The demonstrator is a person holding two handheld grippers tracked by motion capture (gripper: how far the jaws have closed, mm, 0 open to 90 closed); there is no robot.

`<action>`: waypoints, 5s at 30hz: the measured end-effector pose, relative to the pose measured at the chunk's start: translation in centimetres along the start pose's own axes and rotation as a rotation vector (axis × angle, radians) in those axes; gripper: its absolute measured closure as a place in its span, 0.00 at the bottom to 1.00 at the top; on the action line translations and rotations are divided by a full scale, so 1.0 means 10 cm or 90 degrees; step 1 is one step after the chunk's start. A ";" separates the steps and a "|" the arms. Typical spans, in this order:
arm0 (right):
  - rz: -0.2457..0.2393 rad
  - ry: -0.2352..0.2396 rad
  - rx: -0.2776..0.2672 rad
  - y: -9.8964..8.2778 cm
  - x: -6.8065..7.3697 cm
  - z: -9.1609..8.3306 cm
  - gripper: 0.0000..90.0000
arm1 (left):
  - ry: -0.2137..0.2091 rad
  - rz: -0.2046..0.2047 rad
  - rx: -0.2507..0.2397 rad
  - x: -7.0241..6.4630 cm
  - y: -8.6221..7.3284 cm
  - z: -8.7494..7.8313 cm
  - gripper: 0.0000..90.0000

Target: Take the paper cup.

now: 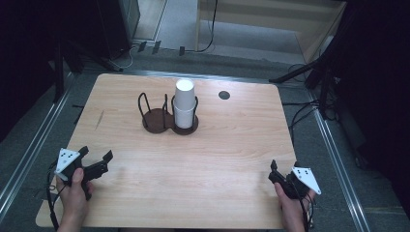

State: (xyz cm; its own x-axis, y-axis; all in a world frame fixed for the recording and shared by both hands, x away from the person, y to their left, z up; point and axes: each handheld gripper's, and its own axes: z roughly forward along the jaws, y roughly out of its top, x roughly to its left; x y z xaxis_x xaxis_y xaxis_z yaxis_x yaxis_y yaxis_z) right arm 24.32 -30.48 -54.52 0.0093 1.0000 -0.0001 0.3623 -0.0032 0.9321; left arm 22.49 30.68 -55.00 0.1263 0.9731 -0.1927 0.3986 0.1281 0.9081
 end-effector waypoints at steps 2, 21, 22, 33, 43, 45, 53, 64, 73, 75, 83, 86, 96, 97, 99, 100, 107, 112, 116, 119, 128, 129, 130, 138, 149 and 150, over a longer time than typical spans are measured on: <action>-0.004 -0.013 0.007 0.00 0.01 0.01 0.21 | 0.001 0.006 0.001 -0.01 0.00 0.00 0.08; -0.020 -0.008 0.047 0.18 0.33 -0.03 0.22 | 0.002 0.006 0.011 -0.01 0.00 0.03 0.09; -0.020 -0.005 0.045 0.19 0.37 -0.04 0.22 | 0.003 0.006 0.010 -0.01 0.00 0.04 0.09; -0.052 0.036 0.033 0.34 0.70 -0.03 0.22 | 0.003 0.013 0.021 -0.02 0.01 0.05 0.09; -0.052 0.082 0.010 0.52 0.86 -0.02 0.20 | 0.004 0.014 0.022 -0.02 0.01 0.05 0.09; -0.054 0.087 0.007 0.56 0.91 -0.02 0.20 | 0.004 0.013 0.023 -0.02 0.01 0.05 0.09; -0.060 0.105 -0.002 0.64 1.08 0.01 0.18 | 0.000 0.011 0.023 -0.02 0.01 0.06 0.09; -0.066 0.138 -0.013 0.79 1.39 0.08 0.16 | 0.001 0.011 0.023 -0.03 0.01 0.06 0.09; -0.076 0.160 -0.013 0.88 1.65 0.17 0.16 | 0.002 0.006 0.021 -0.02 0.01 0.06 0.09; -0.078 0.165 -0.014 0.91 1.71 0.18 0.16 | 0.002 0.007 0.022 -0.02 0.01 0.06 0.09; -0.079 0.183 -0.016 0.99 1.93 0.25 0.16 | 0.010 0.004 0.023 -0.03 0.01 0.07 0.09; -0.082 0.193 -0.018 1.03 2.04 0.28 0.16 | 0.011 0.003 0.024 -0.03 0.01 0.07 0.09; -0.091 0.224 -0.017 1.14 2.34 0.37 0.16 | 0.016 -0.001 0.023 -0.03 0.01 0.08 0.09; -0.091 0.226 -0.016 1.15 2.37 0.39 0.16 | 0.017 -0.001 0.024 -0.03 0.01 0.08 0.09; -0.090 0.231 -0.015 1.19 2.43 0.43 0.16 | 0.017 0.001 0.026 -0.03 0.01 0.08 0.09; -0.090 0.233 -0.015 1.21 2.46 0.45 0.16 | 0.018 0.000 0.026 -0.03 0.02 0.08 0.09; -0.089 0.244 -0.011 1.35 2.63 0.62 0.18 | 0.020 -0.005 0.028 -0.03 0.02 0.09 0.09; -0.066 0.255 0.003 1.44 2.71 0.77 0.21 | 0.021 -0.006 0.030 -0.03 0.02 0.09 0.09; -0.051 0.266 0.016 1.48 2.76 0.88 0.21 | 0.021 -0.004 0.031 -0.03 0.02 0.09 0.09; -0.047 0.277 0.024 1.52 2.81 0.94 0.21 | 0.022 -0.003 0.032 -0.03 0.02 0.10 0.09; -0.043 0.266 0.046 1.58 2.97 1.13 0.21 | 0.022 0.001 0.037 -0.04 0.03 0.11 0.10; -0.042 0.260 0.049 1.57 2.99 1.15 0.22 | 0.022 0.001 0.037 -0.04 0.03 0.11 0.10; -0.043 0.257 0.050 1.57 3.00 1.16 0.23 | 0.022 0.001 0.037 -0.04 0.03 0.11 0.09; -0.055 0.252 0.015 1.64 2.99 1.12 0.31 | 0.022 0.001 0.038 -0.04 0.03 0.11 0.10; -0.052 0.252 -0.021 1.79 2.97 1.03 0.34 | 0.021 0.002 0.039 -0.04 0.03 0.12 0.10; -0.047 0.255 -0.023 1.80 2.97 1.03 0.34 | 0.022 0.002 0.040 -0.04 0.03 0.12 0.10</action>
State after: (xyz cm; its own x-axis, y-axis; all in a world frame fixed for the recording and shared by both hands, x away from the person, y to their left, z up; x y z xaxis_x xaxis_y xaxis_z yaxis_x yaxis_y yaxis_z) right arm 40.71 -0.95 -41.46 -0.3820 0.9218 0.0663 0.3155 0.0626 0.9468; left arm 23.61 30.09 -55.09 0.0966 0.9796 -0.1759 0.4545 0.1138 0.8835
